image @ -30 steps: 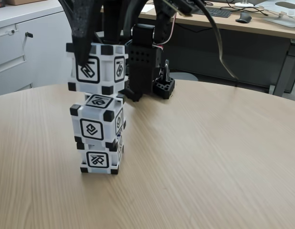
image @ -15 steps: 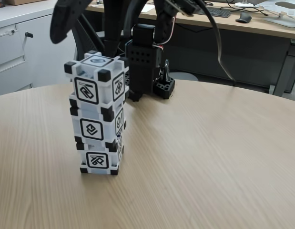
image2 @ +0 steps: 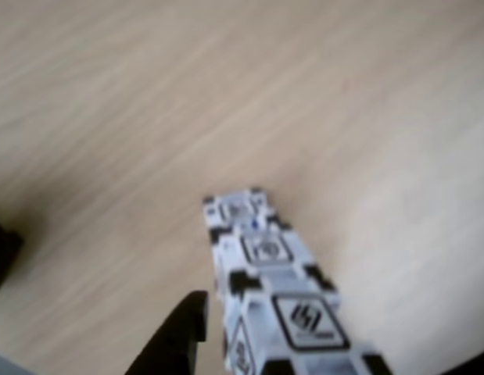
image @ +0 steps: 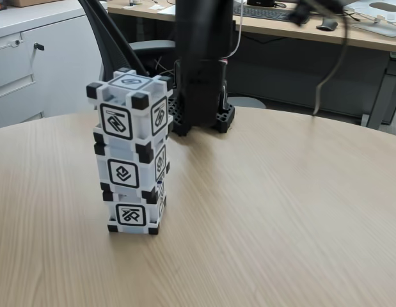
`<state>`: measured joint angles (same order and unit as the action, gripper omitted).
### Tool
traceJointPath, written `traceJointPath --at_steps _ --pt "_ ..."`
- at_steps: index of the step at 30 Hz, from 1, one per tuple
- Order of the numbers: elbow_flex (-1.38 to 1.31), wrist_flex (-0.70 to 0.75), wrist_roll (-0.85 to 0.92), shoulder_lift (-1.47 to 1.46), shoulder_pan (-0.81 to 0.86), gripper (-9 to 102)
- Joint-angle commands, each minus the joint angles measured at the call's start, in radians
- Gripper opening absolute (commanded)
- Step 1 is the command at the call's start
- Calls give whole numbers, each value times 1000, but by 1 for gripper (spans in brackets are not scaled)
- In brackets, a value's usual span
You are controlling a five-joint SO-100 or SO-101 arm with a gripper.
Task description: Stack cubes from left to right.
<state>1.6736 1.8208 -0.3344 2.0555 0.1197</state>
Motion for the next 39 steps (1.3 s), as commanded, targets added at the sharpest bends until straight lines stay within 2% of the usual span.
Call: traceJointPath --at_steps 1,5,6,7,14,39 --pt "-6 2 -51 -25 -91 36" --pt "-8 2 -112 -135 -170 15" --pt "-8 2 -124 -150 -179 6" --pt "-8 2 -135 -163 -183 4" --pt "-14 3 -149 -166 -183 0" --pt "-8 9 -104 -166 -183 0"
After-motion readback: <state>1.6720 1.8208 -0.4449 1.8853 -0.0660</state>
